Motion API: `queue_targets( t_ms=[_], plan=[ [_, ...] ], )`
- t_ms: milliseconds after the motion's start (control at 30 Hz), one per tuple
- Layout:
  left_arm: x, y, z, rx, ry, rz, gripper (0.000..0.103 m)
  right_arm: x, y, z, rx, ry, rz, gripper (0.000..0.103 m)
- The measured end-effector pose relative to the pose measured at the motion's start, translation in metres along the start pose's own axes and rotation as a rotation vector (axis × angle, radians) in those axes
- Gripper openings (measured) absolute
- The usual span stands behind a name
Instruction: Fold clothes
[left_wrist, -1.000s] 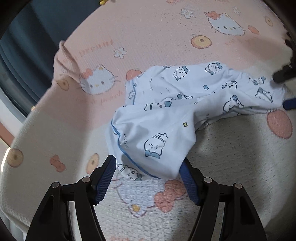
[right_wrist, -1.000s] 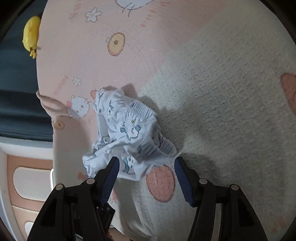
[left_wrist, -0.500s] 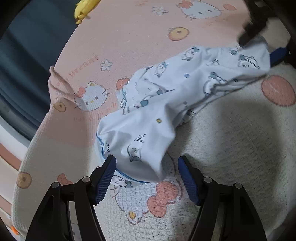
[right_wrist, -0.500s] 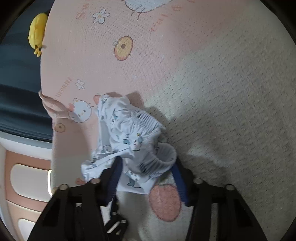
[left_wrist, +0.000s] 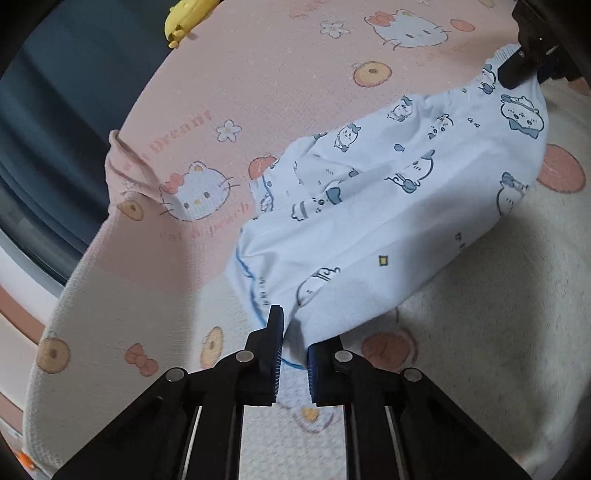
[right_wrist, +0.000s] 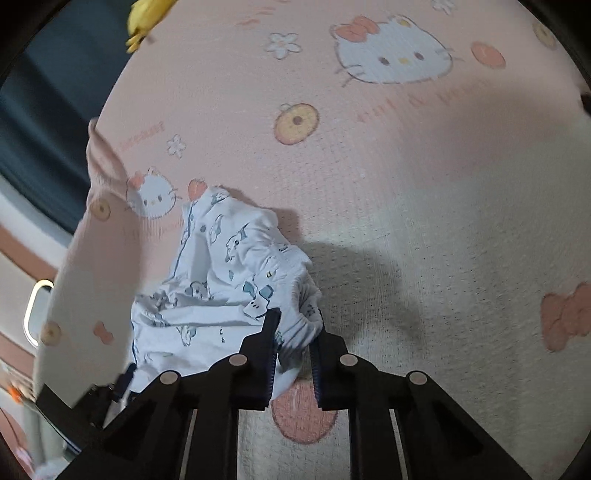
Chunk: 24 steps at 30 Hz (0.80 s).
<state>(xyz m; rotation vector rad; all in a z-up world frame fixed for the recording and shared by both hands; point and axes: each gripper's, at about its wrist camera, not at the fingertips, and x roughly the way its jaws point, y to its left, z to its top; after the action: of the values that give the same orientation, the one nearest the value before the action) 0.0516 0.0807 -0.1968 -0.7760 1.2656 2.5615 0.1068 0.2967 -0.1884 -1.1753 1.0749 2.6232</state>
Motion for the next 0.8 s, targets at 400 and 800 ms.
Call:
queue_targets(
  t_ms=[400,800],
  plan=[
    [-0.028,0.008,-0.02,0.004,0.034,-0.013,0.009,-0.014,-0.009,-0.015,0.076,0.037,0.009,0.013],
    [-0.025,0.015,-0.055,-0.104,0.166,-0.104,0.01,-0.016,-0.005,-0.044,0.053,0.12,-0.022,0.013]
  ],
)
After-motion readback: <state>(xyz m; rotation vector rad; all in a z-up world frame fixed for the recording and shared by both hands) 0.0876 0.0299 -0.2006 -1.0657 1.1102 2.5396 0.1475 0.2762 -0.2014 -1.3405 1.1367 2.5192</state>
